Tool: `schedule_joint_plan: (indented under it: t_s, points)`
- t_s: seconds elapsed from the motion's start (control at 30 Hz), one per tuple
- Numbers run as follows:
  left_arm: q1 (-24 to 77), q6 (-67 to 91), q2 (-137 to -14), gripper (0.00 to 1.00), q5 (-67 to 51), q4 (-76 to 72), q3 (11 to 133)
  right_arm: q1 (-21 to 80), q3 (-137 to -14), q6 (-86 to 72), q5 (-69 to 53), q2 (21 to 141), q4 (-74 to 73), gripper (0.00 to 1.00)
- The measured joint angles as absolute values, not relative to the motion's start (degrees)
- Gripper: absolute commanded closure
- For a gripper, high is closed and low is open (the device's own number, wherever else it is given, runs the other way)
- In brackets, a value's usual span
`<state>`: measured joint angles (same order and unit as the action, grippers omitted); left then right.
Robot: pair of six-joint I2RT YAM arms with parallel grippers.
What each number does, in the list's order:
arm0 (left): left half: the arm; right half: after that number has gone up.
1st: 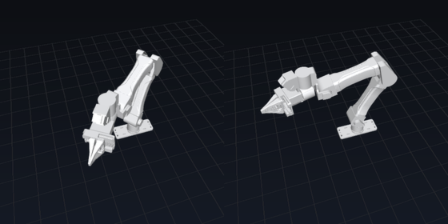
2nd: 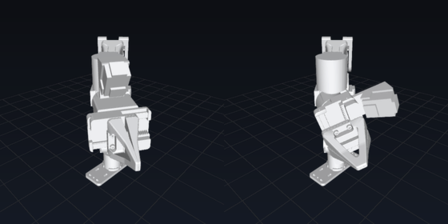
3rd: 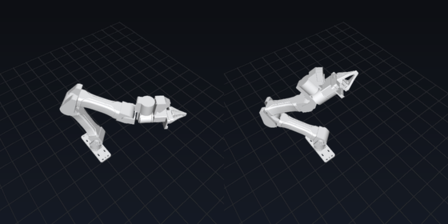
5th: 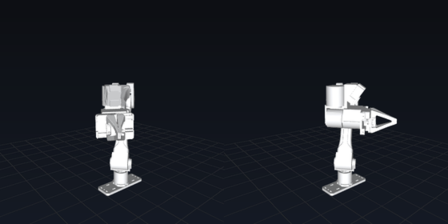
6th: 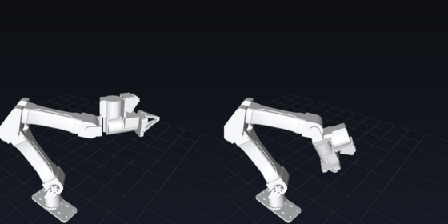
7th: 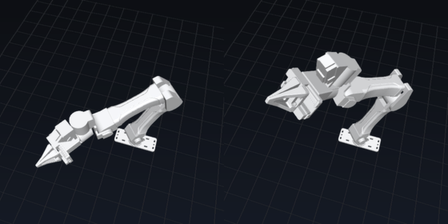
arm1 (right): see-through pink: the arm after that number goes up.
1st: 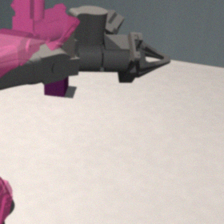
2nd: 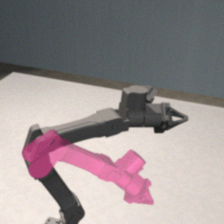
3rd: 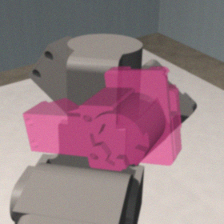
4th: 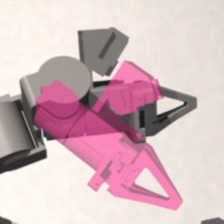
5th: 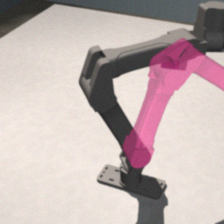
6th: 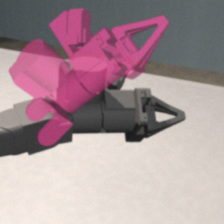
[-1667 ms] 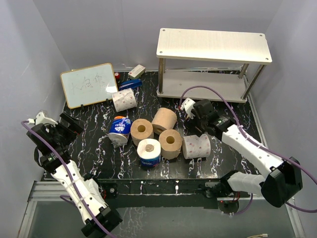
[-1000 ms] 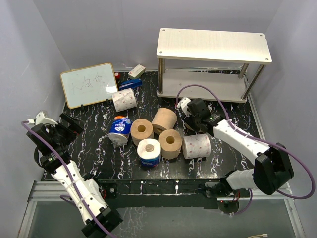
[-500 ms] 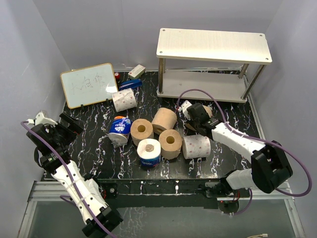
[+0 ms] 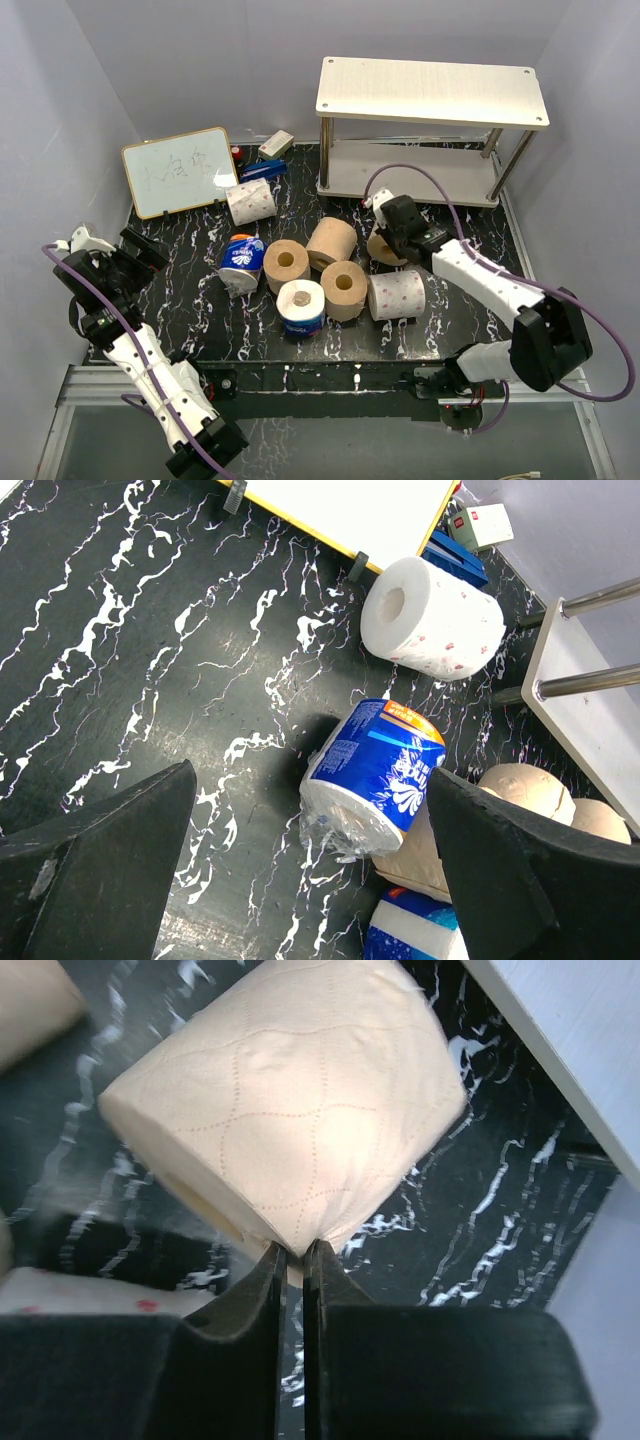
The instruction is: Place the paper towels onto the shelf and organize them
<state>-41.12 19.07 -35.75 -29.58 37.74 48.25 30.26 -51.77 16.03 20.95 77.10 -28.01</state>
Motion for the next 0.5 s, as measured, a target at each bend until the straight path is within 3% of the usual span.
schedule_joint_plan:
  t_s: [0.3, 0.5]
  points:
    - [-41.15, 19.03, -36.23, 0.02, -29.65, 37.76, 48.25, 24.36, -63.24, 0.93, 5.48, 68.38, -35.03, 1.00]
    - [-41.15, 19.03, -36.23, 0.02, -29.65, 37.76, 48.25, 4.36, -63.26, -7.31, -8.67, 69.19, -34.92, 1.00]
